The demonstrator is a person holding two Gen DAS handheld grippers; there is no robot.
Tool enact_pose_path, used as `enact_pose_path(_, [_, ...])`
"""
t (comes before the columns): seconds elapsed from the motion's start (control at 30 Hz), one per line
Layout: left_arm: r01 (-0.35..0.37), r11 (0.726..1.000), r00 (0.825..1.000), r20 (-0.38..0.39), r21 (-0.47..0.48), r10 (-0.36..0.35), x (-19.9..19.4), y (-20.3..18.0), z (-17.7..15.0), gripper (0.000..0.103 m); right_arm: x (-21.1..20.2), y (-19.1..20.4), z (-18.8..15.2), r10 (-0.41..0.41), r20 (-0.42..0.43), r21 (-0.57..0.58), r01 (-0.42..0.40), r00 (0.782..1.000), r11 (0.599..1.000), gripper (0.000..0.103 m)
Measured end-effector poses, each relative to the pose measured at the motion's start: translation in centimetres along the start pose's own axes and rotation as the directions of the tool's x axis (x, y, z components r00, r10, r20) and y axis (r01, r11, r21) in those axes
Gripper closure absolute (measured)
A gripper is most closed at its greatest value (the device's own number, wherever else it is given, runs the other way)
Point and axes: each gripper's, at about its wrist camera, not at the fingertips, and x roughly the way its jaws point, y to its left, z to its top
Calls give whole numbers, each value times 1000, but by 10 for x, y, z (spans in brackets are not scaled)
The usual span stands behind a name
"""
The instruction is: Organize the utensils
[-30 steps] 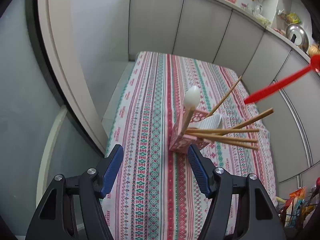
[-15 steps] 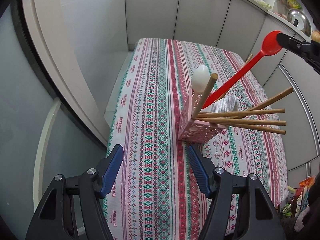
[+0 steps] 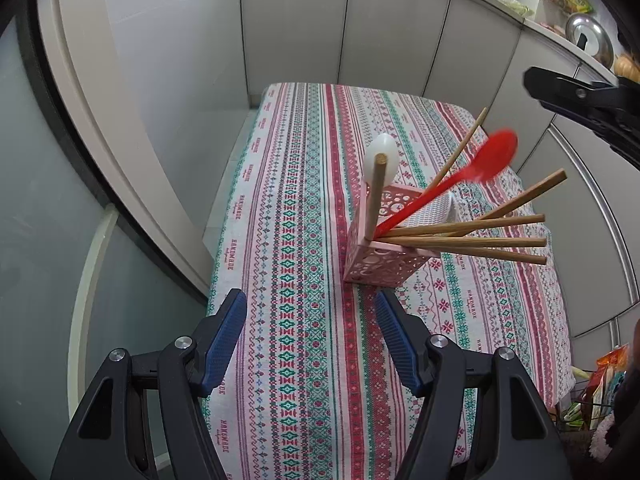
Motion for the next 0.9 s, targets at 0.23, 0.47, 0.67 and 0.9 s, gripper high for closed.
enact_pose_path(0.23, [-22,1000,998,60,15,21,-33,-11,-9,25,-63,-28,-8,-46,16,47,45,999,998,54])
enact_pose_path(0.47, [-42,998,988,152,37,36,-84,-34,-32,13,-119,-52,-36,-89,-12,96,90,996,991,29])
enact_pose_path(0.67, [-11,998,981,196,64,-2,-125,-66,-55,5,-166,-63,-56,-159,-23,137,160,987,978,12])
enact_pose_path(0.9, [-28,997,959,282,69,7,-166,-91,-79,3,-204,-57,-85,-282,-32,97,284,959,954,0])
